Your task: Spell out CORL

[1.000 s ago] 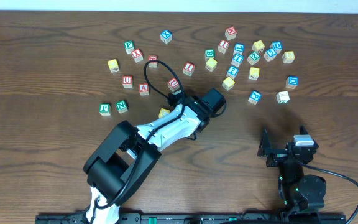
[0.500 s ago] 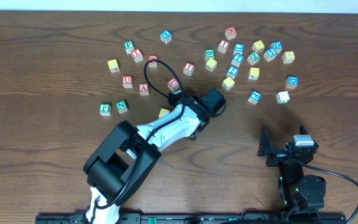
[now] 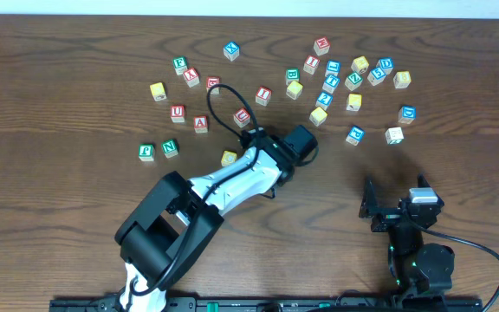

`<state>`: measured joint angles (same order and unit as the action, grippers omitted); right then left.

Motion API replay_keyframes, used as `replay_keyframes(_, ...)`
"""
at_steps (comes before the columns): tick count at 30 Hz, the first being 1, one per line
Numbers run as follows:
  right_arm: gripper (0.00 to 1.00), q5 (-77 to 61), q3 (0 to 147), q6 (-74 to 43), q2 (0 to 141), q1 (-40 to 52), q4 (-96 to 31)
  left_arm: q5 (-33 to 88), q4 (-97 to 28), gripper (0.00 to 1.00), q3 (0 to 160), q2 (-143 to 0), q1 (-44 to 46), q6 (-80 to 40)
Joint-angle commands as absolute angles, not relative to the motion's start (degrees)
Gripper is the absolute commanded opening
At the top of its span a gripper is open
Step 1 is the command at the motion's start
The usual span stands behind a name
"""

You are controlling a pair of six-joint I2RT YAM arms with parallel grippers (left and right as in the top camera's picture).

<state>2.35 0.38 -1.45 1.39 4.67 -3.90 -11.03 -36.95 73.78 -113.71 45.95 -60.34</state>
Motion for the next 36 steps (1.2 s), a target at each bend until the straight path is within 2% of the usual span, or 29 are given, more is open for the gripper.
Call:
replay_keyframes(1,0.99,2.4,0.3,-1.2,1.4,4.4,-4.1,-10.5,-36.3,0.11,73.2,-112.3,47.3,-55.0)
replay_keyframes(8,0.99,2.4,0.3,-1.2,1.4,4.4,-4.1,-10.9,-31.7,0.12,73.2,-112.3,47.7,-42.9)
replay_keyframes(17,0.99,2.4,0.3,-1.2,1.4,4.4,-4.1,-17.0,-28.2,0.16,73.2,-112.3,47.4,-36.4)
replay_keyframes(36,0.99,2.4,0.3,-1.2,1.4,4.4,-4.1,-18.4,-26.9,0.17,73.2,-112.3,44.1,-36.4)
